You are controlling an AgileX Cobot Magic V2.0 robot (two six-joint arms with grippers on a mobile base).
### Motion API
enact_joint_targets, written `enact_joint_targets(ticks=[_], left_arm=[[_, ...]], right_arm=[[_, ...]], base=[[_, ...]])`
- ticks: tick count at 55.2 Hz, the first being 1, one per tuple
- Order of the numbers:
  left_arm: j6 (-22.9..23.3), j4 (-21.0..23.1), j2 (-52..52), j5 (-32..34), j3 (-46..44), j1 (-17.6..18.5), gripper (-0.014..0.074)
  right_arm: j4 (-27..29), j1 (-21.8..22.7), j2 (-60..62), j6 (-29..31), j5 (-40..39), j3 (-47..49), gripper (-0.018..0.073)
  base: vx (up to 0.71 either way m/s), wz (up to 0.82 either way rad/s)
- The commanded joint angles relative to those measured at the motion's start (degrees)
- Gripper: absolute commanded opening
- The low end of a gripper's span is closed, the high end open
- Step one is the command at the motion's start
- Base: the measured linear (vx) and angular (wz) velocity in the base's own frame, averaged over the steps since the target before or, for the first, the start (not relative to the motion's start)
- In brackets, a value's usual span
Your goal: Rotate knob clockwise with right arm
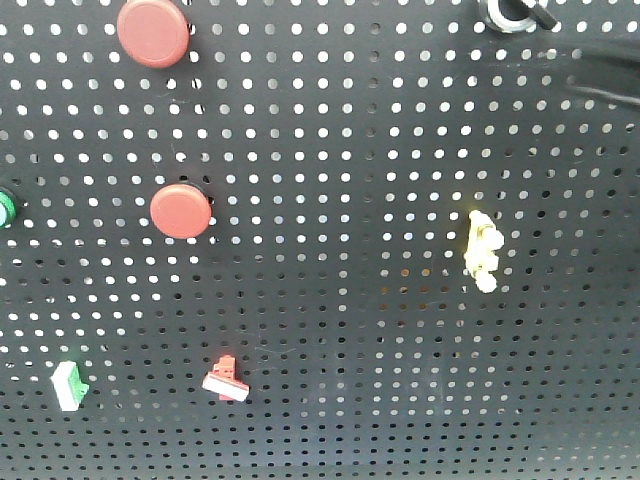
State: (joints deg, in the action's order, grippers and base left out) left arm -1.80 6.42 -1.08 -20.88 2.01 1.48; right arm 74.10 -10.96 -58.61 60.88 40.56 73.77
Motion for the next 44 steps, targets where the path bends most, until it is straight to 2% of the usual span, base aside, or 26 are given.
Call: enact_joint_targets(ticks=[1,5,9,15,21,24,29,35,44], left_arm=[[0.3,0.4,-0.6,4.5,0.6,-0.1,-0.0006],[0.3,0.4,-0.6,4.5,0.6,-0.1,-0.0006],[0.3,0.4,-0.6,4.5,0.6,-0.1,-0.0006],[0.3,0.4,-0.6,4.5,0.6,-0.1,-0.0006],[0.3,0.4,-0.6,4.5,0.6,-0.1,-0.0006],[0.3,0.4,-0.6,4.5,0.6,-0.1,-0.0006],[0.3,0.4,-0.6,4.5,0.6,-0.1,-0.0006],[0.3,0.4,-0.6,4.5,0.6,-0.1,-0.0006],[0.3,0.4,-0.6,4.5,0.6,-0.1,-0.0006]], right_arm=[[0.8,-10.2,-2.0,1.5,-4.5,1.8,-0.0008],[-5.2,-18.5,-3.4,1.5,-6.6,1.8,-0.0008],[-13.0,-25.0,-3.6,1.3,-8.0,1.8,-0.0008],[-27.6,-30.0,-2.2,0.7,-9.2,1.8,-0.0008],[-44.2,-30.8,0.3,-2.7,-9.4,1.8,-0.0008],[-54.7,-30.8,1.9,-6.4,-9.5,1.8,-0.0008],[-72.3,-30.8,4.6,-14.5,-10.7,1.8,-0.0008],[-90.6,-30.8,6.7,-25.5,-13.0,1.8,-0.0006],[-109.8,-30.8,7.7,-39.4,-16.7,1.8,0.0006]], base=[[0.00,0.00],[0.00,0.00],[0.00,0.00],[0.00,0.00],[0.00,0.00],[0.00,0.00],[0.00,0.00],[0.00,0.00],[0.00,0.00]])
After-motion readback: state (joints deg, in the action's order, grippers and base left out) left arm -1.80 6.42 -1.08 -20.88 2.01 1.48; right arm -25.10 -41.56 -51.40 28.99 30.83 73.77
